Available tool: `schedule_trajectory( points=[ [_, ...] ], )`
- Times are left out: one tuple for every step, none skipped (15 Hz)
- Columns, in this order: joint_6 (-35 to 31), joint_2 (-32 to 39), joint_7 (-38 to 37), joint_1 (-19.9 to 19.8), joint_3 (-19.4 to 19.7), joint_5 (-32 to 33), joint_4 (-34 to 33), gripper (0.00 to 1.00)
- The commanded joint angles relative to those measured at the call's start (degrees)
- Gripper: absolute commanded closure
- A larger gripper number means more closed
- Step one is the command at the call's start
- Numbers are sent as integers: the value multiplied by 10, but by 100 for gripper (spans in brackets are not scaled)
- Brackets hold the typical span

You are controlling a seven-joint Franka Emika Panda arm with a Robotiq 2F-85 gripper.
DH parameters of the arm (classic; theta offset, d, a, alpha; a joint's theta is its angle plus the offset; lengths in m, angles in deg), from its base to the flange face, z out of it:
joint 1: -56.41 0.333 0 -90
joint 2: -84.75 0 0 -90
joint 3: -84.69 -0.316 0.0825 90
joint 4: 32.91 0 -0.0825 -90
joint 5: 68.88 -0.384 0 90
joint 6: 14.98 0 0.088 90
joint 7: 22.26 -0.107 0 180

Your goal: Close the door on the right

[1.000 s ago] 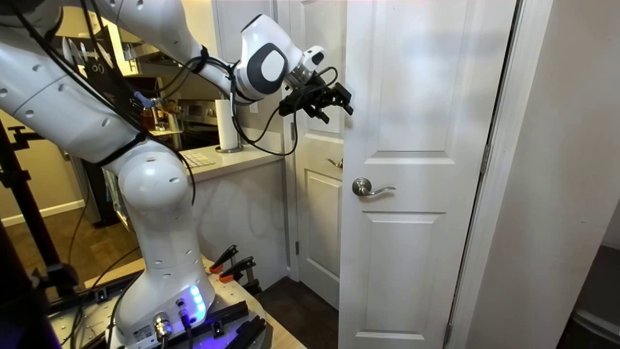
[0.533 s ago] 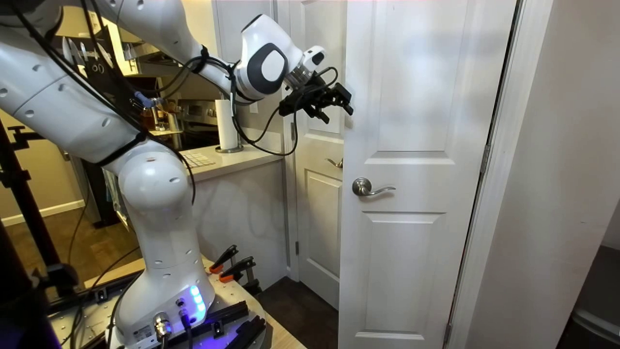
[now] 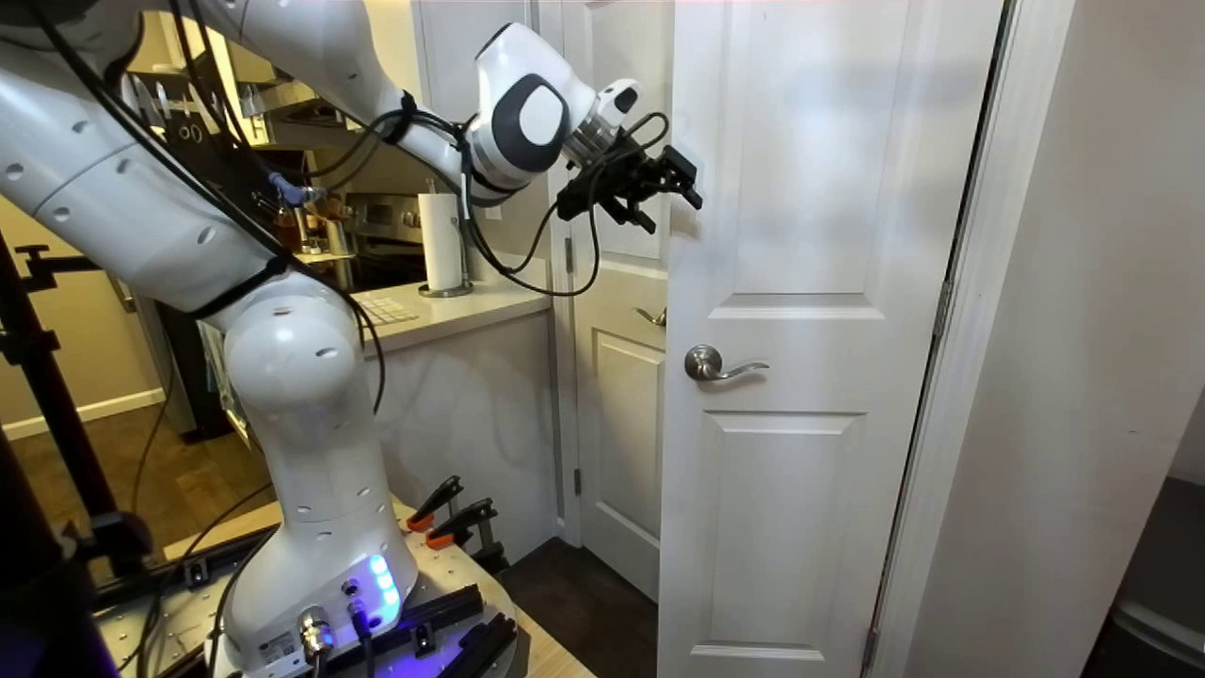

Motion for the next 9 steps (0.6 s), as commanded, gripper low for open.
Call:
schedule_trajectory(
  points=[
    [-41, 53, -14, -44, -44, 57, -51, 0],
    [-46, 61, -14, -51, -53, 68, -63, 0],
    [-58, 72, -10, -73, -79, 77, -77, 0],
    [-63, 80, -8, -83, -91, 87, -89, 0],
    [-69, 87, -7, -100, -108, 98, -100, 0],
    [-73, 94, -6, -110, -118, 103, -110, 0],
    [-75, 99, -7, -122, -128, 106, -116, 0],
    [-79, 104, -8, -128, -136, 106, -122, 0],
    [-85, 115, -13, -115, -133, 86, -124, 0]
  ],
)
